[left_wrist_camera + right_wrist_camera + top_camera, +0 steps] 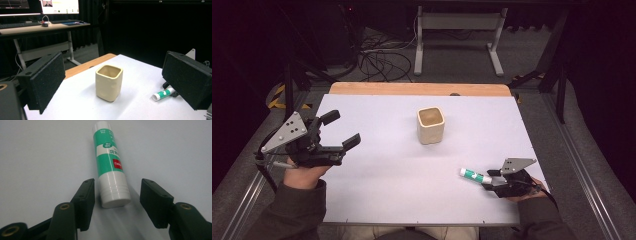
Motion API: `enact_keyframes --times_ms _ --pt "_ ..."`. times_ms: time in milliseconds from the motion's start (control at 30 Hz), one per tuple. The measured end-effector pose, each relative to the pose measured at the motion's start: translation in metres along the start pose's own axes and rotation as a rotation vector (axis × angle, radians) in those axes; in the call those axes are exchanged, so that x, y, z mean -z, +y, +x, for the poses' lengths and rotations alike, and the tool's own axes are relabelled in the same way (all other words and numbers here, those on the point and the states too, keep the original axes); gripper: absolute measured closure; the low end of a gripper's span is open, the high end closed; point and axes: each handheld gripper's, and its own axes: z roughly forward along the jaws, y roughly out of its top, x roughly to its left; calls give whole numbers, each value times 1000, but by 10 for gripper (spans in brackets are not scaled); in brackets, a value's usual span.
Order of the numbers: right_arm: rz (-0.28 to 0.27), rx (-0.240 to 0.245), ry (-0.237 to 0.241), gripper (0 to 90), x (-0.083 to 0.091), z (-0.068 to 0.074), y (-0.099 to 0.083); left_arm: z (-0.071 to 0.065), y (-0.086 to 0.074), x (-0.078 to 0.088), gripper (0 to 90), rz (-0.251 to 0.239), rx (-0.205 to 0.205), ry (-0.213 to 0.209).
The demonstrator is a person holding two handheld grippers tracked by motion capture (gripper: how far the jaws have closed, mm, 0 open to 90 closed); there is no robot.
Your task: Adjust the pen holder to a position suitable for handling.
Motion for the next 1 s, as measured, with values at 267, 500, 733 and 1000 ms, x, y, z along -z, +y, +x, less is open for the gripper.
enact_keyframes --times_ms 267,500,733,1000 --pt "-4 11 6 589 0 1 0 0 0 -1 54 6 2 0" --pt "-8 24 13 651 1 2 0 0 -1 -2 54 8 2 1" --pt "-30 46 3 654 3 3 1 0 -1 -2 55 8 3 1" --pt "-100 49 -2 656 9 4 5 -1 -2 -3 55 10 2 -2"
